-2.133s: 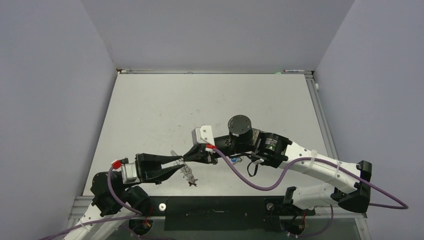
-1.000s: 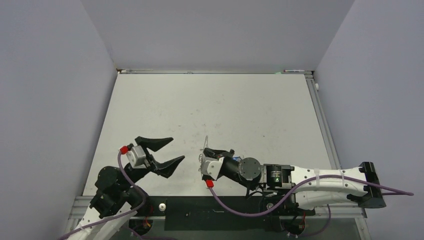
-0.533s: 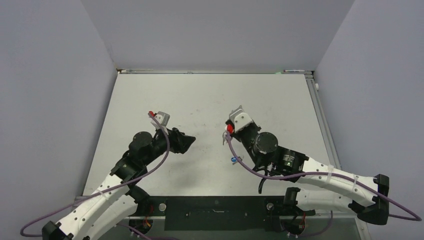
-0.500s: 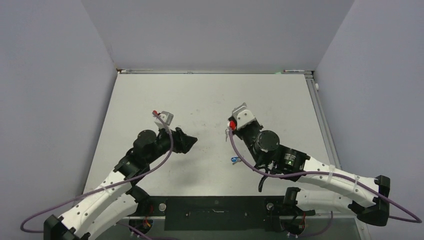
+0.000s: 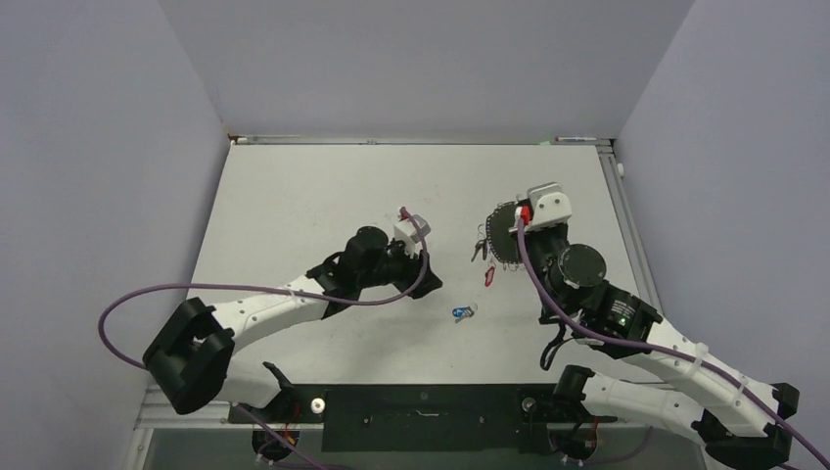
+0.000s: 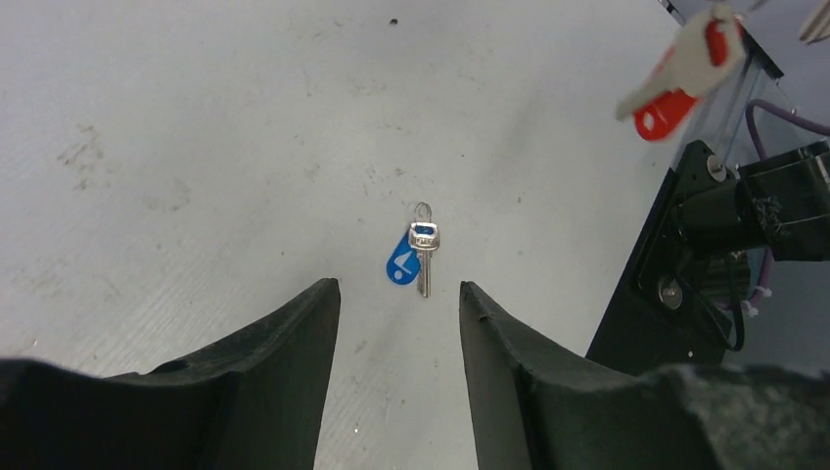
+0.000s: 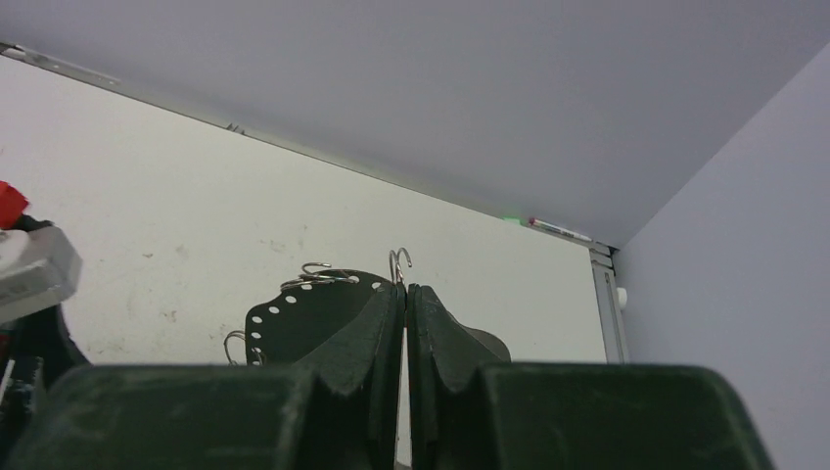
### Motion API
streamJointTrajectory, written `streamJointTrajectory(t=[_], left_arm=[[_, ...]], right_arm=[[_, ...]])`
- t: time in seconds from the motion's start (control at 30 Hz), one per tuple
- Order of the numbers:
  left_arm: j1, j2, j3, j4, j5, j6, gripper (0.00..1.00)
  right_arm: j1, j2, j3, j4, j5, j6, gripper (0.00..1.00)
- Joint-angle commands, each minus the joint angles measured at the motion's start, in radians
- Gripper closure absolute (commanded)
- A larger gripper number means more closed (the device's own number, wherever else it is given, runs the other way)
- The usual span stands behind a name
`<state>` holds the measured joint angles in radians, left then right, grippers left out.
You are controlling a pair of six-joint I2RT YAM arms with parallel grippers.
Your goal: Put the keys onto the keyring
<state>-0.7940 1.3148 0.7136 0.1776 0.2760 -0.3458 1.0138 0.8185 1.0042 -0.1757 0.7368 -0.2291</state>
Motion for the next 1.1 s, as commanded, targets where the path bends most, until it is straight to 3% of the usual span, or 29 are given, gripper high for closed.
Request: streamJointTrajectory(t=[0.0, 0.47, 0.7, 1.07], left_arm=[[-0.050, 0.123, 0.146, 0.047, 0.094, 0.132, 0.55], [-0.179, 0.493, 0.445, -0.081, -0.004, 0.261, 0.63], [-0.182, 0.590, 0.561, -0.232, -0.019, 0.294, 0.67], [-0.187, 0.665, 0.628, -0.313, -0.006, 0.308, 0.67]], right_arm=[[-0.005, -0.055, 0.071, -0.072, 0.031, 0.037, 0.95], [-0.005, -0.158, 0.138, -0.195, 0.129, 0.021, 0.95], [-0.003, -0.174, 0.160, -0.233, 0.138, 0.012, 0.95], [-0.002, -0.198, 0.179, -0.265, 0.136, -0.005, 0.95]])
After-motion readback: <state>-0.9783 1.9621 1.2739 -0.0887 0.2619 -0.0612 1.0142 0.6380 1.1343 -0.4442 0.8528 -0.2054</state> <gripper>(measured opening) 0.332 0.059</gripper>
